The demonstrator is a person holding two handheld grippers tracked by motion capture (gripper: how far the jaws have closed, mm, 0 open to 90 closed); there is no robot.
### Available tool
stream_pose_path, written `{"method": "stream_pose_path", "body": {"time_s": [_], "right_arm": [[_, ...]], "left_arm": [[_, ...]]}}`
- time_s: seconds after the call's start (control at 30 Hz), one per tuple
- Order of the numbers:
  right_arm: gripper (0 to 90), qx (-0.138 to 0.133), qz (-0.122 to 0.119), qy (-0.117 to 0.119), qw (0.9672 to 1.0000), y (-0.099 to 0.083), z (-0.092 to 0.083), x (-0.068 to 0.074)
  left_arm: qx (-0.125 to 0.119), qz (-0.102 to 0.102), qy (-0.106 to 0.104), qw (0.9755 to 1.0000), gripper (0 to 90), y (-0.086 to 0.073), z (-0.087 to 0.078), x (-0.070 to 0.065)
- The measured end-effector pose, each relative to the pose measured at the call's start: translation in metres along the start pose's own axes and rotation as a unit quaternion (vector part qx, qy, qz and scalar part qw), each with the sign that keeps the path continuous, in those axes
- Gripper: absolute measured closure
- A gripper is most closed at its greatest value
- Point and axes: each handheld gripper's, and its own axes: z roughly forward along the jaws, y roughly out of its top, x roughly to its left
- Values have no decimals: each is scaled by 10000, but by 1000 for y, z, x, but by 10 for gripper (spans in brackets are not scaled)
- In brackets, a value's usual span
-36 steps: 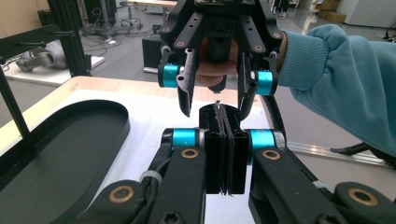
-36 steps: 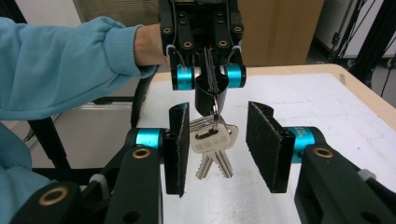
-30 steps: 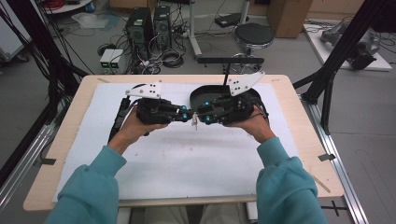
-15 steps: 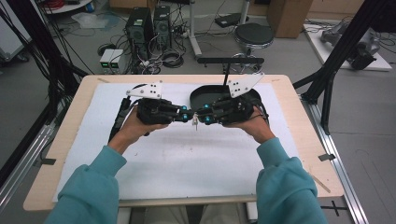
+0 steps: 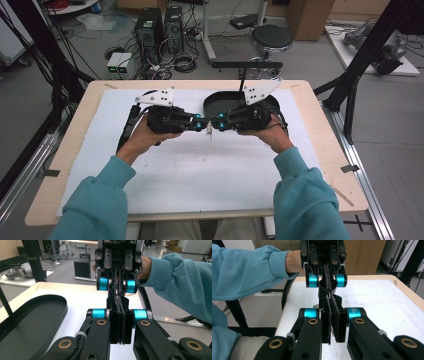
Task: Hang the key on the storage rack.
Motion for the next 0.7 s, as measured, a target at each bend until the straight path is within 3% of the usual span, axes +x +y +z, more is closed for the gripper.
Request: {"method": "stream_pose_path", "body": {"time_s": [0.17,0.43,0.5,0.6,0.7], "right_arm": [[887,68,106,13,9999,0,1,0],[890,72,146,-57,9999,0,-1,-1],[890,182,152,-136,9996,0,-1,-1],[891,265,156,-163,9994,0,0,1],[891,263,199,-238,9992,0,-1,0]], "left_arm": [[49,15,-12,10000,882,-1,1,1],[-98,-34,26,9999,872,-2,1,4],[-215,-66,-8,9997,867,-1,-1,5],[-385,-31,22,9993,788,0,-3,5],[-393,54,155,9991,661,-1,-5,6]]}}
